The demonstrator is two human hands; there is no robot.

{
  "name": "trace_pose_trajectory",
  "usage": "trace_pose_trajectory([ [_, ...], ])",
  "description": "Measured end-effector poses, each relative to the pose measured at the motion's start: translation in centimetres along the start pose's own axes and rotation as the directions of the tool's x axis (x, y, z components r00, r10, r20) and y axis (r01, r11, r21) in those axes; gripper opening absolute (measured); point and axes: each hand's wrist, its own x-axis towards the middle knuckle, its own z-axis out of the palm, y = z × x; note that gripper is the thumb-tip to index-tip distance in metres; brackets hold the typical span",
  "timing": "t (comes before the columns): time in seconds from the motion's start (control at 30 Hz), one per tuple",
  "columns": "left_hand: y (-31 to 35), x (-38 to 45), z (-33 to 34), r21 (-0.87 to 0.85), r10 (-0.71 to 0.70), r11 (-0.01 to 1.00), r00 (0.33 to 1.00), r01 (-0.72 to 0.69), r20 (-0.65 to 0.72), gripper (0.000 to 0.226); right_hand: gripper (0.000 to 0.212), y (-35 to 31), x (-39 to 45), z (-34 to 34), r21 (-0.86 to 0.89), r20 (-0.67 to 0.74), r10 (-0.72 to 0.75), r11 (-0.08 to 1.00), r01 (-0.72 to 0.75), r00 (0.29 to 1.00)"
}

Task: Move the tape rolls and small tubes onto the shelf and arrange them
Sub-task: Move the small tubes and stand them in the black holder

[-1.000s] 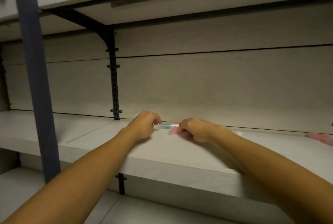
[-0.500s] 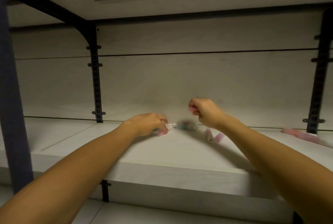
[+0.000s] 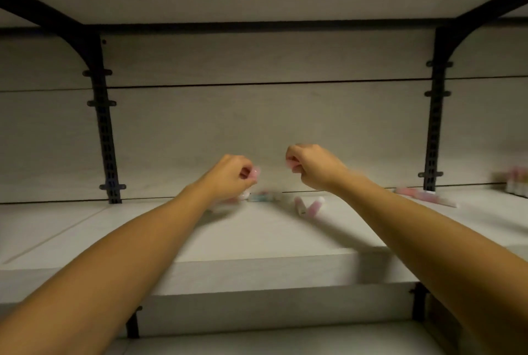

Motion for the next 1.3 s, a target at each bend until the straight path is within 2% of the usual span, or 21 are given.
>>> trace_pose_trajectory([
  [0.07, 1.6, 0.7, 0.1, -0.107, -0.032, 0.994, 0.997, 0.025, -0.066, 0.015, 0.039, 0.1, -1.2, -1.1, -0.022, -0.016, 0.034, 0.999, -0.034, 0.999],
  [0.17, 3.6, 1.5, 1.2, -0.261, 0.000, 0.965, 0.994, -0.028, -0.108, 0.011, 0.033, 0.4, -3.8, -2.7, -0.099, -0.014, 0.087, 0.991, -0.088, 0.996],
  [0.37, 9.1, 2.6, 4.1, -0.382, 0.091, 0.913, 0.986, -0.140, -0.142, 0.018, 0.021, 1.3, -11.4, -6.1, -0.240, -0.027, 0.288, 0.928, -0.286, 0.957],
  [0.57, 15.4, 2.5, 6.4, -0.398, 0.259, 0.867, 0.954, -0.299, -0.154, 0.013, 0.019, 1.9, -19.0, -10.8, -0.314, -0.130, 0.507, 0.794, -0.520, 0.852],
  [0.73, 21.2, 2.2, 7.1, -0.423, 0.334, 0.831, 0.932, -0.360, -0.138, 0.020, 0.022, 2.3, -24.5, -14.2, -0.242, -0.195, 0.641, 0.702, -0.670, 0.742],
  [0.9, 27.8, 1.9, 7.4, -0.451, 0.385, 0.795, 0.912, -0.405, -0.141, 0.024, 0.028, 3.4, -29.7, -17.5, -0.201, -0.256, 0.695, 0.642, -0.740, 0.672],
  [1.13, 37.6, 1.7, 9.3, -0.500, 0.413, 0.755, 0.900, -0.424, -0.141, 0.026, 0.025, 7.3, -36.7, -22.3, -0.178, -0.294, 0.758, 0.556, -0.812, 0.583],
  [1.3, 44.0, 1.7, 11.5, -0.496, 0.446, 0.750, 0.888, -0.438, -0.109, 0.028, 0.022, 11.3, -41.3, -25.5, -0.190, -0.300, 0.751, 0.557, -0.808, 0.588],
])
